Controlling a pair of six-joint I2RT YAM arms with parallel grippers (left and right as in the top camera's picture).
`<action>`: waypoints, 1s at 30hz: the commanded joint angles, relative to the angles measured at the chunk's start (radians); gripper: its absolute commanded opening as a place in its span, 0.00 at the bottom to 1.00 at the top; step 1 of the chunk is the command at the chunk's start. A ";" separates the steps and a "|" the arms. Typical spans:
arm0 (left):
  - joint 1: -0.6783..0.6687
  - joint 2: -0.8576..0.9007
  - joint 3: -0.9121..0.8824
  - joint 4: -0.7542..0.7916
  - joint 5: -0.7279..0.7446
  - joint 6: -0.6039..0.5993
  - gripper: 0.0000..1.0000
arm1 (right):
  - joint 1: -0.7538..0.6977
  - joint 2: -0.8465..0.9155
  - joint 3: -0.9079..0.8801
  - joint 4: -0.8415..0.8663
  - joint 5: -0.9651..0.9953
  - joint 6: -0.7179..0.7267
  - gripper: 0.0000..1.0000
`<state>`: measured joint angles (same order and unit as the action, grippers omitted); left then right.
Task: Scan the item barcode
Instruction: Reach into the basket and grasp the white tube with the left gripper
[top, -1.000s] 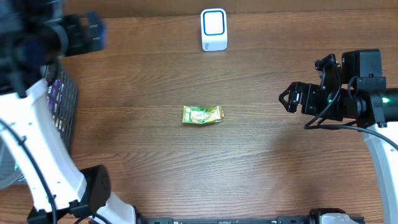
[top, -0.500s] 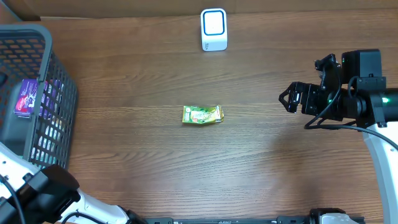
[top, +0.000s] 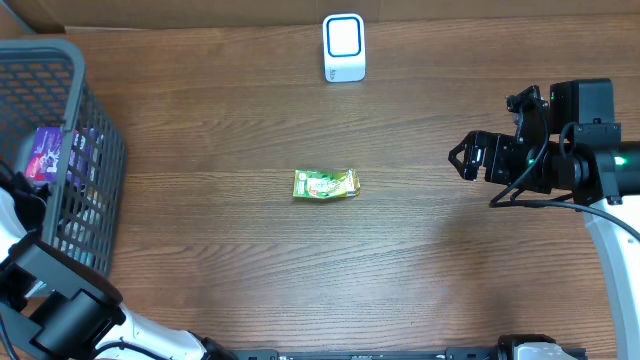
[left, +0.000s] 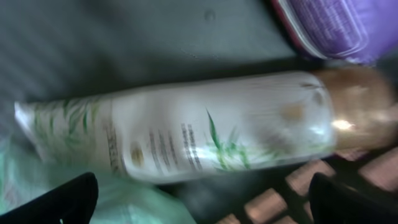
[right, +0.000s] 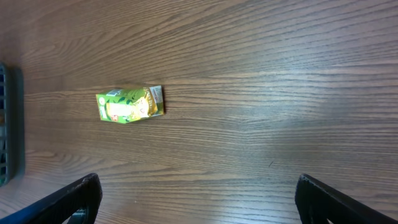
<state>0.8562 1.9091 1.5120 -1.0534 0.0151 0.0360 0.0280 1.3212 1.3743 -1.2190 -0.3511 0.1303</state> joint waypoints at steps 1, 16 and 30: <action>-0.006 -0.011 -0.109 0.071 0.001 0.266 0.98 | 0.005 0.005 0.026 0.006 0.003 -0.003 1.00; -0.006 -0.011 -0.169 0.318 0.013 0.394 0.21 | 0.005 0.005 0.026 0.010 0.003 -0.003 1.00; -0.020 0.134 -0.189 0.327 0.068 0.386 0.60 | 0.005 0.005 0.026 0.010 0.003 -0.003 1.00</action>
<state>0.8528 1.9549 1.3472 -0.7155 0.0647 0.4244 0.0280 1.3254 1.3746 -1.2152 -0.3511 0.1307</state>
